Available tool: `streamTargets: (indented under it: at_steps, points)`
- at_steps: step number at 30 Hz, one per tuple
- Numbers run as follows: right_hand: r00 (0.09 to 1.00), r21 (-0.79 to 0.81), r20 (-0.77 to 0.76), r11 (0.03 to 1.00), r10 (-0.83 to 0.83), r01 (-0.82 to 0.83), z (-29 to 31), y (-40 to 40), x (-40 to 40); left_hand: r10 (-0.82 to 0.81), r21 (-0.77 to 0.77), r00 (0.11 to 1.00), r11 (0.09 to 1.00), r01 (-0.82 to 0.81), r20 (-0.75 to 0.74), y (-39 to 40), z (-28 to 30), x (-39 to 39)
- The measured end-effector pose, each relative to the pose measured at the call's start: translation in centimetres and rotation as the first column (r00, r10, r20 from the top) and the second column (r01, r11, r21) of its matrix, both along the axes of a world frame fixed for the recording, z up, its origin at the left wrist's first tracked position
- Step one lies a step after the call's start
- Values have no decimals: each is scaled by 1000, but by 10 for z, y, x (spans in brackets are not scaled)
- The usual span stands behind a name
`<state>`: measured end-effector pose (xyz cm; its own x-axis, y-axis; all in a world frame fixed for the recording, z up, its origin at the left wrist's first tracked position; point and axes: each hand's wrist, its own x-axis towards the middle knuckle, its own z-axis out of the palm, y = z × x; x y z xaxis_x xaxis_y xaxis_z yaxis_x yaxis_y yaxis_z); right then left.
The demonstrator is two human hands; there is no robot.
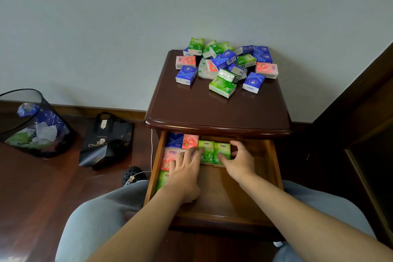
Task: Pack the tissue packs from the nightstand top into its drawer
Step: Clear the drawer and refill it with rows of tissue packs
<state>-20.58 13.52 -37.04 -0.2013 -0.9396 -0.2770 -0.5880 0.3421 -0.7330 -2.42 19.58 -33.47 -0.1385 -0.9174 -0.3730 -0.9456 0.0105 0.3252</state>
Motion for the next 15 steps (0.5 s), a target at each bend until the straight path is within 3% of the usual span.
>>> streamTargets:
  at_steps: [7, 15]
  points:
    - [999, 18, 17, 999, -33, 33, 2, -3, 0, -137, -29, 989, 990, 139, 63, -12, 6, -7]
    - [999, 28, 35, 1000, -10, 9, 8, -1, 1, -115, -10, 991, 993, 116, 76, -15, 11, -11]
